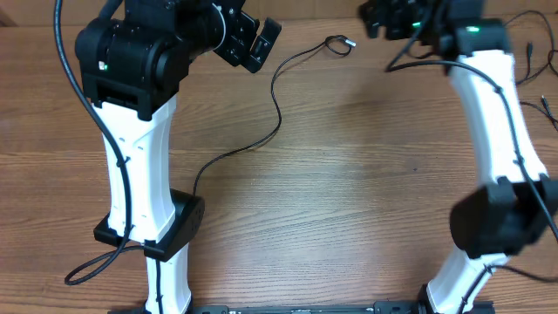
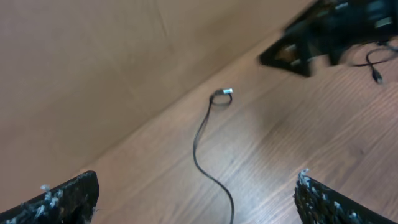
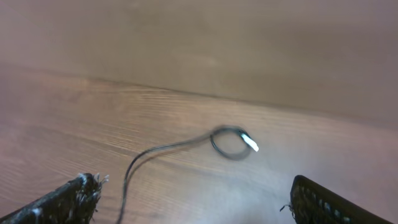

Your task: Untangle cables

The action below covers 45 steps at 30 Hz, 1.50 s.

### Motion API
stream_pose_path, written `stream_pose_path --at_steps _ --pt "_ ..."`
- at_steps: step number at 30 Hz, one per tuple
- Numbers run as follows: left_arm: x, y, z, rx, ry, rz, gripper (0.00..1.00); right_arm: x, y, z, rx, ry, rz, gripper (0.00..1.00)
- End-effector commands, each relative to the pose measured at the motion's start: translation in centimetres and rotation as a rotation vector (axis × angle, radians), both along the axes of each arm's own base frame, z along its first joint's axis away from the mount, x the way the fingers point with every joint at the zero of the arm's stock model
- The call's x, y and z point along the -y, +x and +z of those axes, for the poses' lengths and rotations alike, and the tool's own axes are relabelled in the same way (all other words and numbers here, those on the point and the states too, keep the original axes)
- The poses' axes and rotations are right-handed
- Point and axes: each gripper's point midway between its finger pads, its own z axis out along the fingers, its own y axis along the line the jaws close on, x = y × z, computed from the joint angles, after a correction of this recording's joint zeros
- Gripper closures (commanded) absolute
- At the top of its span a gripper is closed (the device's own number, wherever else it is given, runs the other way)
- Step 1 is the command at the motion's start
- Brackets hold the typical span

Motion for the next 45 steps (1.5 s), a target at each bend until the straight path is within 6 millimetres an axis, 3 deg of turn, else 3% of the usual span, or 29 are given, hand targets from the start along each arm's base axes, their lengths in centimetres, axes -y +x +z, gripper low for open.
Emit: stream_pose_path --at_steps 1,4,6,10,16,20,23,29,33,36,45 --pt "-0.1 0.0 -1.0 -0.04 0.003 0.016 0.0 -2.0 2.2 -2.9 0.077 -0.132 0.113 0.03" --pt "-0.3 -0.4 -1.6 -0.07 0.015 0.017 0.0 -2.7 4.0 -7.1 0.046 -0.137 0.121 0.04" --pt "-0.4 -0.7 -2.0 -0.089 0.022 0.017 0.0 -2.9 4.7 -11.4 -0.017 -0.138 0.13 0.05" --pt "-0.4 -0.9 -2.2 -0.098 0.026 0.017 0.0 -3.0 4.7 -18.7 -0.144 -0.141 0.143 0.07" --pt "-0.4 -0.9 -2.2 -0.097 0.027 0.015 0.0 -3.7 3.3 -24.0 -0.229 -0.169 0.242 0.08" --pt "-0.4 -0.9 -2.2 -0.097 0.027 0.015 0.0 -3.7 2.4 -25.3 -0.224 -0.256 0.336 0.09" --pt "-0.4 -0.9 -2.2 -0.097 0.027 0.015 0.0 -2.9 2.9 -25.4 -0.186 -0.396 0.361 0.13" --pt "-0.4 -0.9 -2.2 -0.098 0.028 0.015 0.0 -1.3 6.0 -23.4 -0.04 -0.601 0.325 0.08" --pt "-0.4 -0.8 -2.3 -0.102 0.029 0.013 0.0 -1.7 8.0 -21.6 0.068 -0.595 0.295 0.0" --pt "-0.3 -0.7 -2.5 -0.106 0.031 0.014 0.0 -2.7 8.0 -21.4 0.091 -0.561 0.321 0.0" --pt "-0.3 -0.5 -3.1 -0.123 0.037 0.015 0.0 -4.4 5.9 -28.8 -0.045 -0.538 0.398 0.0"
